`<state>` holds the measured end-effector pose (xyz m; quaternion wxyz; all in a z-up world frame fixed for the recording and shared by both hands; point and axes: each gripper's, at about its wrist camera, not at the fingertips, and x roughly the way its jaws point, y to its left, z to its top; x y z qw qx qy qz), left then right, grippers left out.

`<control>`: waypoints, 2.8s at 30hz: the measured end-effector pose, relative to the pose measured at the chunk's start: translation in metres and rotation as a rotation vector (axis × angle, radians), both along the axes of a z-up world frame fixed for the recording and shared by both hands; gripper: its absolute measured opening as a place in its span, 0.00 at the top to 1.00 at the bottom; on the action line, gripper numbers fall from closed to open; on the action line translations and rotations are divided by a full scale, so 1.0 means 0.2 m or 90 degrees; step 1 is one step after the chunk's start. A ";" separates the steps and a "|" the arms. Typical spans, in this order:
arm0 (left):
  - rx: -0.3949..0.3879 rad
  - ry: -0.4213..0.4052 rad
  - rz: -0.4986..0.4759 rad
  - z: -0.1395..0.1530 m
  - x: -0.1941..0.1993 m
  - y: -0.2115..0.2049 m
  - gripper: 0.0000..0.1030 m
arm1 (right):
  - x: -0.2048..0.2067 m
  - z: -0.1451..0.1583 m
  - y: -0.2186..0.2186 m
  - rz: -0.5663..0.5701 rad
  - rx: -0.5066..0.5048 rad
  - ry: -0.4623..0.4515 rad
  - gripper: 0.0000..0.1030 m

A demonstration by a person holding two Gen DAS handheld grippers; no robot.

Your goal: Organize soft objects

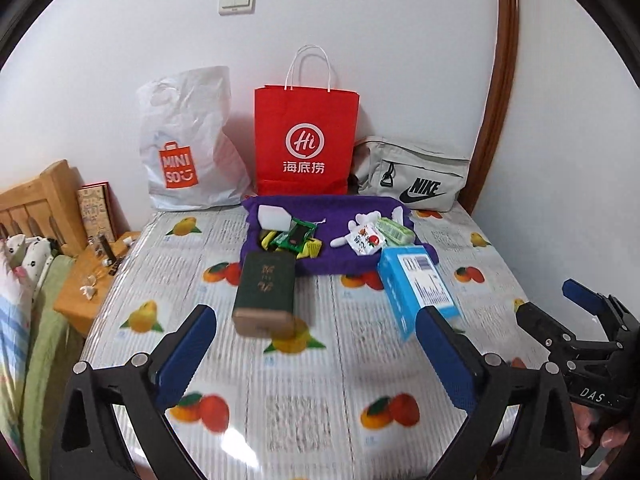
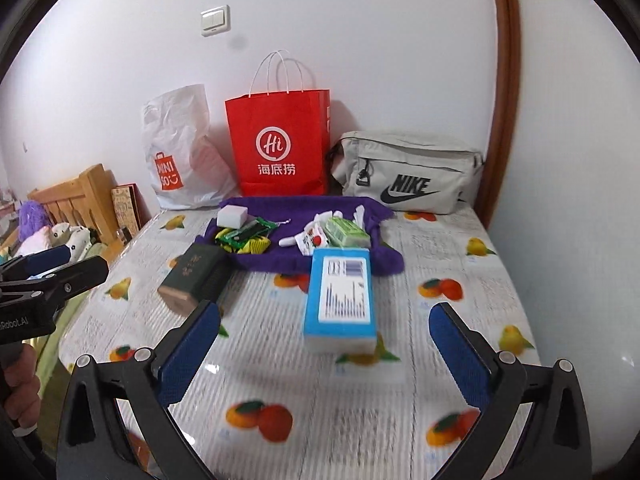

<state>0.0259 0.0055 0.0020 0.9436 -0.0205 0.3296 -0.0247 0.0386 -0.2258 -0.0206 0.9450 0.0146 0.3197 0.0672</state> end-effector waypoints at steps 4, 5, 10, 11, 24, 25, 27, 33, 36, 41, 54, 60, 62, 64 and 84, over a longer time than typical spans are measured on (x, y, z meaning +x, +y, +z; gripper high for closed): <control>0.015 -0.007 0.016 0.00 -0.16 -0.01 0.02 | -0.15 0.01 -0.01 -0.004 0.022 -0.008 0.00; 0.018 -0.012 0.020 0.01 -0.19 -0.01 0.02 | -0.20 0.01 -0.02 -0.005 0.027 -0.011 0.00; 0.022 -0.025 0.022 0.02 -0.31 -0.02 0.02 | -0.34 0.02 -0.03 -0.017 0.013 -0.023 0.00; 0.025 -0.027 0.022 0.02 -0.33 -0.03 0.02 | -0.36 0.03 -0.03 -0.021 0.011 -0.028 0.00; 0.055 -0.039 0.019 0.04 -0.45 -0.11 0.02 | -0.49 0.03 -0.06 -0.022 0.038 -0.030 0.00; 0.061 -0.039 0.021 0.04 -0.45 -0.11 0.02 | -0.48 0.03 -0.06 -0.024 0.040 -0.027 0.00; 0.063 -0.041 0.020 0.04 -0.46 -0.12 0.02 | -0.48 0.02 -0.06 -0.024 0.041 -0.024 0.00; 0.066 -0.041 0.018 0.05 -0.46 -0.13 0.02 | -0.49 0.01 -0.07 -0.026 0.050 -0.022 0.00; 0.068 -0.041 0.016 0.05 -0.46 -0.14 0.02 | -0.49 0.01 -0.07 -0.025 0.049 -0.022 0.00; 0.068 -0.041 0.013 0.05 -0.46 -0.14 0.02 | -0.49 0.01 -0.07 -0.027 0.047 -0.022 0.00; 0.068 -0.041 0.014 0.06 -0.46 -0.14 0.02 | -0.50 0.02 -0.08 -0.031 0.046 -0.024 0.00; 0.070 -0.041 0.009 0.06 -0.46 -0.14 0.02 | -0.50 0.02 -0.09 -0.032 0.044 -0.025 0.00; 0.069 -0.042 0.008 0.06 -0.47 -0.14 0.02 | -0.50 0.02 -0.09 -0.032 0.046 -0.024 0.00; 0.068 -0.042 0.009 0.06 -0.47 -0.14 0.02 | -0.50 0.03 -0.10 -0.032 0.047 -0.025 0.00; 0.070 -0.041 0.009 0.06 -0.48 -0.12 0.02 | -0.51 0.03 -0.11 -0.027 0.048 -0.028 0.00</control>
